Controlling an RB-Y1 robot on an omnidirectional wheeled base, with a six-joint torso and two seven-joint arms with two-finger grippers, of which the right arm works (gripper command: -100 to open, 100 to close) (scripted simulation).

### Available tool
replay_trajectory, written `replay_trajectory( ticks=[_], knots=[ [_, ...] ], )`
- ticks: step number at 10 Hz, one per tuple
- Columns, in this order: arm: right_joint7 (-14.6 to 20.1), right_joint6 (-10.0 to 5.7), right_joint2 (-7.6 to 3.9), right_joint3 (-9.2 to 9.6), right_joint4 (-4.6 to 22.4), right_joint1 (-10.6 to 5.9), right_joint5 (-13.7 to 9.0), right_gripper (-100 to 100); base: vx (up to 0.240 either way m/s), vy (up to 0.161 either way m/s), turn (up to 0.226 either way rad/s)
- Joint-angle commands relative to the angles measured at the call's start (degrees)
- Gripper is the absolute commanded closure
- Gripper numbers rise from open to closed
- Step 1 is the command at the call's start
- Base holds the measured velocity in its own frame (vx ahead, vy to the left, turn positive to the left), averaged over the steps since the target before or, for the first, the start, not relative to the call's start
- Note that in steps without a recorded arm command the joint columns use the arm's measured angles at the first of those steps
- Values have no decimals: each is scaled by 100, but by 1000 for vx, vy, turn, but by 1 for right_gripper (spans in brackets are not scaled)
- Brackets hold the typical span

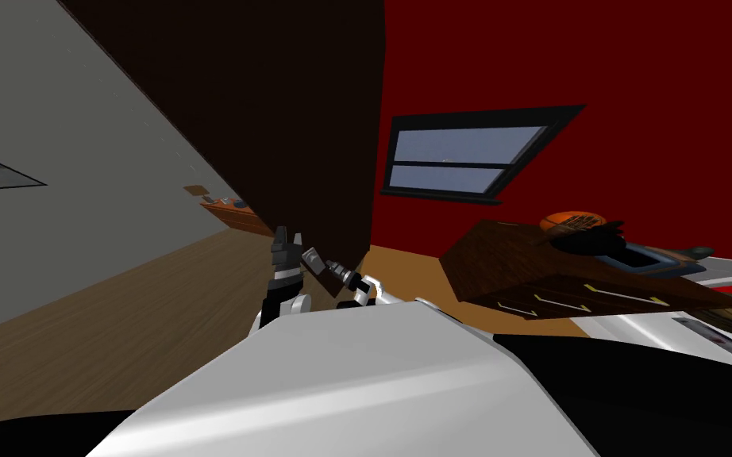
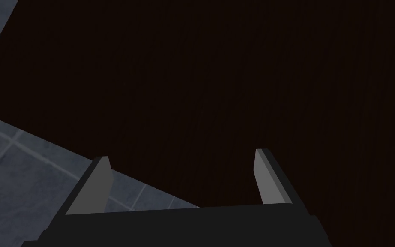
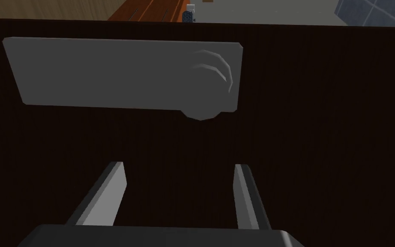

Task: Push the door open

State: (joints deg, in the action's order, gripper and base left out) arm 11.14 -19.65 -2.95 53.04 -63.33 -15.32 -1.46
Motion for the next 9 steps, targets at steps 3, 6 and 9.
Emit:
replay_trajectory(
  ticks=[3, 6, 9],
  knots=[
    [-26, 39, 8, -113, 45, -20, -8, -100, -87, -6, -18],
    [-43, 68, 42, -163, 86, -51, -4, -100, 106, 167, 20],
    [-64, 106, 188, -228, 139, -91, 0, -100, 113, 152, 27]
  ],
)
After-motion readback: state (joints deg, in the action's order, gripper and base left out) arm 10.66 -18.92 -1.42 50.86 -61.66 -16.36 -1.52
